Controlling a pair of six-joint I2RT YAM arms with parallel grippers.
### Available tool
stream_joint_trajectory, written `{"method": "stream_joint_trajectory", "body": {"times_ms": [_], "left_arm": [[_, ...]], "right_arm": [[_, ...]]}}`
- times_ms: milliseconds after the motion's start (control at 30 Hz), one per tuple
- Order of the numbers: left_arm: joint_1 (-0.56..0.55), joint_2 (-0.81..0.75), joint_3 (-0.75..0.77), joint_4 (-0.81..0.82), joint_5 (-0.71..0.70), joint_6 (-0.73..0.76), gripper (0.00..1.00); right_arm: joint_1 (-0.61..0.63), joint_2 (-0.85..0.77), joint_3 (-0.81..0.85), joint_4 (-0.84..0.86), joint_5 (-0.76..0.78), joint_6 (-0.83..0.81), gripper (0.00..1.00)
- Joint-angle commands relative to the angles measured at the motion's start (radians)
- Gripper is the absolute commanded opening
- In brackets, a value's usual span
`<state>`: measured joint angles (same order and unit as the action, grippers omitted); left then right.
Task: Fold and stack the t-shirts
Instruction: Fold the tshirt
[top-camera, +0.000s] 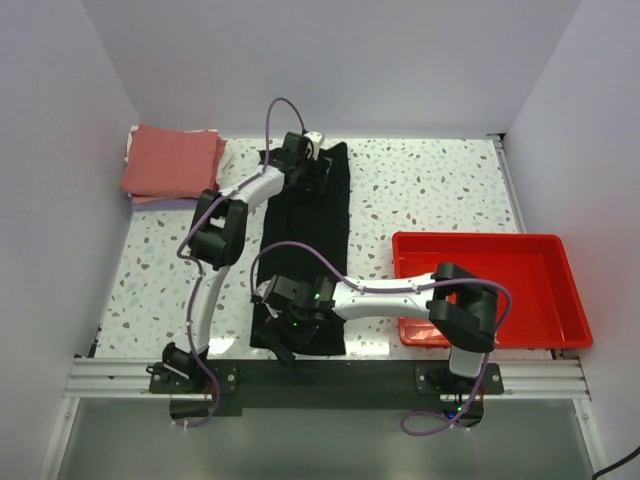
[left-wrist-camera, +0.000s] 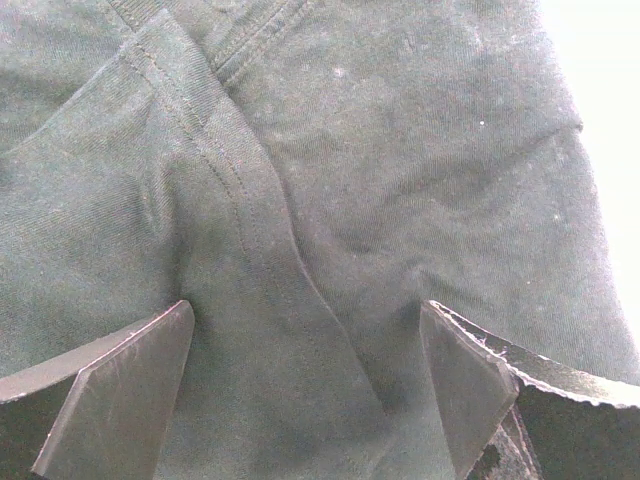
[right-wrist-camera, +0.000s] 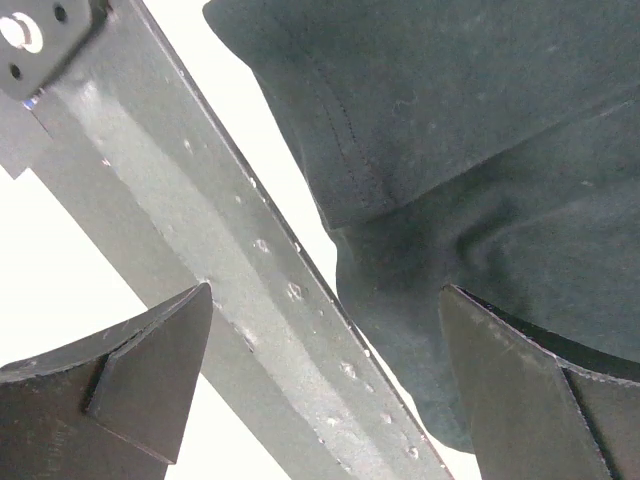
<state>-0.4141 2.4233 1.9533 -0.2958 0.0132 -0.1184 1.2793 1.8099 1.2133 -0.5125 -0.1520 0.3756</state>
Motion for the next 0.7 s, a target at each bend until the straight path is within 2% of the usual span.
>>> {"method": "stream_joint_trajectory", "body": {"times_ms": [0,167,333,467,567,600,667], "left_arm": [[0.000,0.034,0.062,-0.021,0.100,0.063,1.00],[-0.002,-0.058,0.096,-0.037,0.071,0.008,1.00],[-0.005,-0.199,0.110,-0.022,0.109,0.002,1.00],[-0.008,-0.315,0.079,-0.074,0.111,-0.067,1.00],[-0.018,-0.476,-0.103,-0.069,0.068,-0.138,1.00],[-0.025,-0.530,-0.260,-0.048,0.021,-0.180,1.00],[-0.045,-0.705,-0.425,0.001,-0.062,-0.225,1.00]], "right_arm": [[-0.018,-0.041,0.051,-0.011,0.011,-0.027,0.99],[-0.043,-0.158,0.014,0.017,0.035,-0.015,0.99],[-0.083,-0.297,-0.083,0.052,0.091,0.022,0.99],[-0.182,-0.455,-0.178,0.069,0.123,0.112,0.99],[-0.221,-0.550,-0.242,0.057,0.164,0.138,0.99],[-0.222,-0.569,-0.260,0.052,0.175,0.144,0.99],[-0.227,-0.612,-0.277,0.020,0.221,0.167,0.99]]}}
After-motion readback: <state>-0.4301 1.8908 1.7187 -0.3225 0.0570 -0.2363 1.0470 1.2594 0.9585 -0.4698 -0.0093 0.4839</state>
